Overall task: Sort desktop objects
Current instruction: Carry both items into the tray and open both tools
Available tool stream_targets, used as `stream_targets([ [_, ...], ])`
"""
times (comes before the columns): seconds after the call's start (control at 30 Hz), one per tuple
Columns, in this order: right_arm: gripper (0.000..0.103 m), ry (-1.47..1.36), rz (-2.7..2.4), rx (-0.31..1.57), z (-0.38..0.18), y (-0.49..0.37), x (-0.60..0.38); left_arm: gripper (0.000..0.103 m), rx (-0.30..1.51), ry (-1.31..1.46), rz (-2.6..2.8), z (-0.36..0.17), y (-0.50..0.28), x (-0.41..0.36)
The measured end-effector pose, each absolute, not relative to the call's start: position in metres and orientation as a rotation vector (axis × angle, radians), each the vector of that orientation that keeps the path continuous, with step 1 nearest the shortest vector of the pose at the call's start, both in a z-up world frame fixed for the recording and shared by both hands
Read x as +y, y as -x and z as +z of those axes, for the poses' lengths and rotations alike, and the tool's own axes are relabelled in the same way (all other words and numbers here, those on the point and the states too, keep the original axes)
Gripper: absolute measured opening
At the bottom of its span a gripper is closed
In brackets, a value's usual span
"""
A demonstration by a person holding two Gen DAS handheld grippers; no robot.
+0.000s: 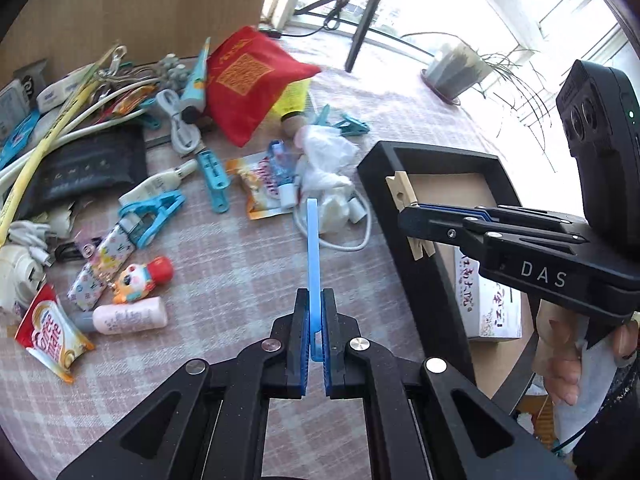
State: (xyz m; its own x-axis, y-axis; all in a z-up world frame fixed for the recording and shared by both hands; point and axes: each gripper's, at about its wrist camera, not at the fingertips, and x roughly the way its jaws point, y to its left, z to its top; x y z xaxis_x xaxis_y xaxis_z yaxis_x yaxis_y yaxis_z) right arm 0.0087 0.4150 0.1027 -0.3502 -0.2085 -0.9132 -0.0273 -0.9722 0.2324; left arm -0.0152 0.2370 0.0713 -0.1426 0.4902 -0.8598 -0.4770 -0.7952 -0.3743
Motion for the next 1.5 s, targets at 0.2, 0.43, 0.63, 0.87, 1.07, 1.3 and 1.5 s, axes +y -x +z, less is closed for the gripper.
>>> stream_targets([
  [0.2,0.014,-1.744,-2.624,-0.440,0.115,-0.036,0.488,0.004,0.046,1.441,1.910,0.084,0.008,0.301],
  [0.43,0.014,-1.790,-2.760,-0.551,0.120,-0.066,0.555,0.004,0.151,1.393,1.827,0.093,-0.011,0.365],
  [0.63,0.014,-1.832,-2.815,-0.630,0.118,-0.086,0.591,0.004,0.208,1.372,1.782,0.097,-0.024,0.392],
  [0.87,0.014,-1.852,-2.840,-0.684,0.116,-0.097,0.607,0.004,0.242,1.361,1.761,0.096,-0.033,0.402],
  [1.07,0.023,-1.861,-2.840,-0.640,0.117,-0.095,0.602,0.028,0.237,1.360,1.741,0.100,-0.038,0.404],
  [1.3,0.026,-1.832,-2.833,-0.600,0.122,-0.087,0.587,0.030,0.255,1.335,1.784,0.108,-0.036,0.390],
  [1.5,0.026,-1.812,-2.801,-0.544,0.125,-0.074,0.565,0.030,0.230,1.370,1.834,0.105,-0.020,0.363],
])
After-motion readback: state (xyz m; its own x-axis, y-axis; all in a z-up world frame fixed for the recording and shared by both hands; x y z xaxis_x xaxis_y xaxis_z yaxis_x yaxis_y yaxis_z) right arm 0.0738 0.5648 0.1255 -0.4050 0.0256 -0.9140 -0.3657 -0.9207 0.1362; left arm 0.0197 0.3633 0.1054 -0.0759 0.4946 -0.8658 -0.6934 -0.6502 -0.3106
